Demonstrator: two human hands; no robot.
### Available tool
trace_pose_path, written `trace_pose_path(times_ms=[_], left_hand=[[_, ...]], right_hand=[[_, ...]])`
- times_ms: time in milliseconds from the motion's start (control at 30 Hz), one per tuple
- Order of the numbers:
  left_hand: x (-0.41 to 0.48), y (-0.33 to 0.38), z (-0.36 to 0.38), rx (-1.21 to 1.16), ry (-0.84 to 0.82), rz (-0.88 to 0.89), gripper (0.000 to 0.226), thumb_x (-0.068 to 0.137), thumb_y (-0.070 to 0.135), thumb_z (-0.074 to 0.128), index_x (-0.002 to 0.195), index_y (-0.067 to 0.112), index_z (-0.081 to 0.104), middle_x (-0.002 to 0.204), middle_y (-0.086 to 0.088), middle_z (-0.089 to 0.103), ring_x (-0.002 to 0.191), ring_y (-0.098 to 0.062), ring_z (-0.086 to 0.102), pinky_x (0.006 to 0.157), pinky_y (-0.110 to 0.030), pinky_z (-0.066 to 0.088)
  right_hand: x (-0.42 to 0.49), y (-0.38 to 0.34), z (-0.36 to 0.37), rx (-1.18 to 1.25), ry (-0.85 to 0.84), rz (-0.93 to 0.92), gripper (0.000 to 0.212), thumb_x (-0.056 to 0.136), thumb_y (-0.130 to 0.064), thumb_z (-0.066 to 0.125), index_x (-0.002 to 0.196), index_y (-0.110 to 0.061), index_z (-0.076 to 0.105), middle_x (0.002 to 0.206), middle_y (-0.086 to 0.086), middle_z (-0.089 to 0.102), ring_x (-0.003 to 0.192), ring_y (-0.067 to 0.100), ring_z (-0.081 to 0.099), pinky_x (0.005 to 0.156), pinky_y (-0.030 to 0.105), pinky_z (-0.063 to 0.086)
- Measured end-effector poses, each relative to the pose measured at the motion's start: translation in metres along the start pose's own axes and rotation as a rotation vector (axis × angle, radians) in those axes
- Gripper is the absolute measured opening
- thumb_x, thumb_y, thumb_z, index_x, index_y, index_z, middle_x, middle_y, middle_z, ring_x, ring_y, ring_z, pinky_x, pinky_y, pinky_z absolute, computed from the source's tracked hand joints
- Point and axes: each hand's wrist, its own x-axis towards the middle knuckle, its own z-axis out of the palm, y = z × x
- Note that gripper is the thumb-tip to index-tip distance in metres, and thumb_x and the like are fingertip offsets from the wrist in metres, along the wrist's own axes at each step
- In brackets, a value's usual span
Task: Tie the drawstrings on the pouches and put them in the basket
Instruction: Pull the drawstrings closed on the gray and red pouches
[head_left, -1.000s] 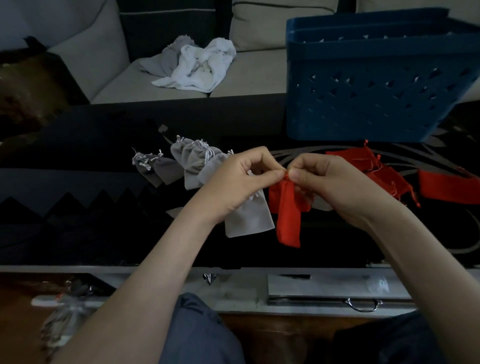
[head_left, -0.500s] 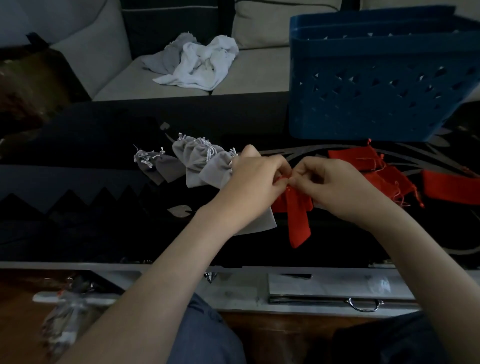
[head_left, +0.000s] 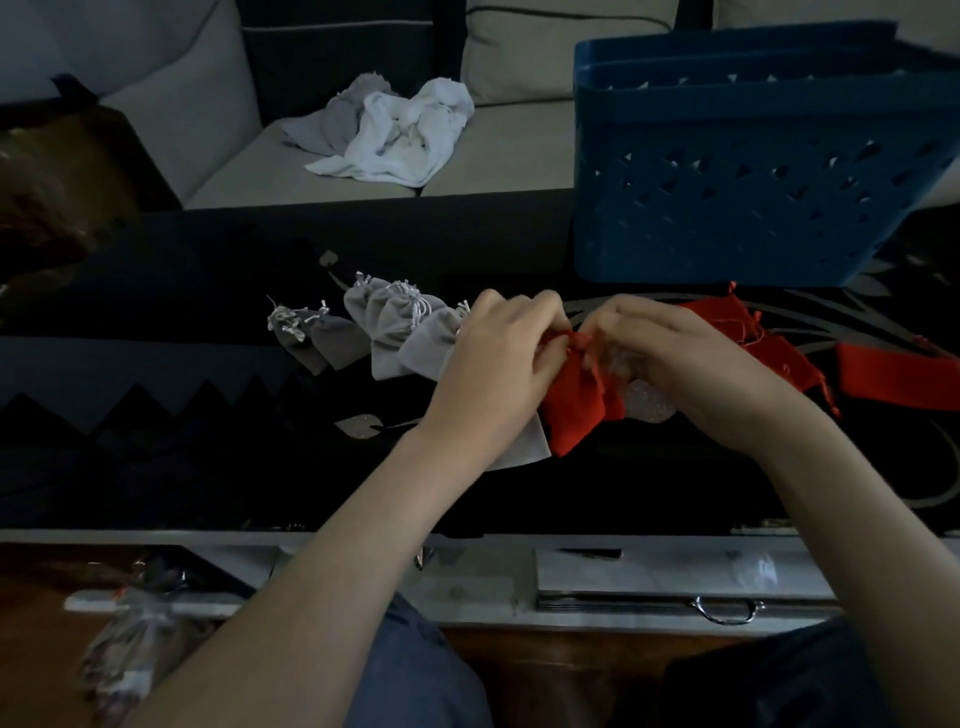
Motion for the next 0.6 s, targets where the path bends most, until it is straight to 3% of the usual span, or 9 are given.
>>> trace_pose_path(times_ms=[67, 200, 300, 467, 600], left_hand=[[-0.001, 0.001, -0.001, -0.039, 0.018, 0.016, 0.006, 0.087, 0.014, 0.059, 0.083, 0.010, 0.060, 0.076, 0.007, 0.054, 0.076, -0.010, 0.044, 0.066, -0.018, 0.034], [-0.001, 0.004, 0.000, -0.114, 0.044, 0.040, 0.014, 0.086, 0.020, 0.053, 0.083, 0.008, 0.060, 0.076, 0.010, 0.049, 0.074, -0.007, 0.044, 0.067, -0.016, 0.036], [-0.002, 0.002, 0.001, -0.145, 0.054, 0.035, 0.016, 0.086, 0.021, 0.052, 0.084, 0.008, 0.062, 0.077, 0.005, 0.055, 0.075, -0.007, 0.047, 0.067, -0.017, 0.038], [-0.003, 0.003, 0.003, -0.153, 0.048, 0.011, 0.012, 0.088, 0.017, 0.056, 0.086, 0.007, 0.063, 0.077, 0.005, 0.058, 0.075, -0.008, 0.049, 0.067, -0.022, 0.040], [-0.003, 0.003, 0.004, -0.146, 0.061, 0.014, 0.006, 0.087, 0.011, 0.059, 0.089, 0.008, 0.065, 0.077, 0.011, 0.054, 0.076, -0.004, 0.046, 0.068, -0.019, 0.041]], right_hand=[[0.000, 0.000, -0.001, 0.039, 0.026, -0.026, 0.035, 0.100, -0.024, 0.042, 0.091, 0.005, 0.058, 0.080, 0.011, 0.056, 0.073, 0.017, 0.052, 0.067, 0.027, 0.042], [0.001, 0.003, 0.005, -0.044, 0.165, -0.111, 0.007, 0.093, -0.008, 0.054, 0.095, -0.006, 0.061, 0.078, 0.000, 0.058, 0.071, 0.006, 0.053, 0.068, 0.018, 0.044], [0.001, 0.003, 0.006, -0.069, 0.152, -0.095, 0.014, 0.092, -0.005, 0.056, 0.103, -0.008, 0.064, 0.079, 0.002, 0.061, 0.070, 0.003, 0.056, 0.066, 0.014, 0.046], [0.001, 0.002, 0.008, -0.067, 0.187, -0.060, 0.009, 0.089, -0.009, 0.060, 0.092, -0.012, 0.068, 0.083, 0.008, 0.068, 0.072, 0.008, 0.061, 0.068, 0.020, 0.051], [0.001, 0.004, 0.012, -0.098, 0.253, -0.092, 0.008, 0.088, -0.008, 0.062, 0.089, -0.012, 0.068, 0.073, 0.005, 0.064, 0.068, 0.008, 0.058, 0.066, 0.022, 0.048]])
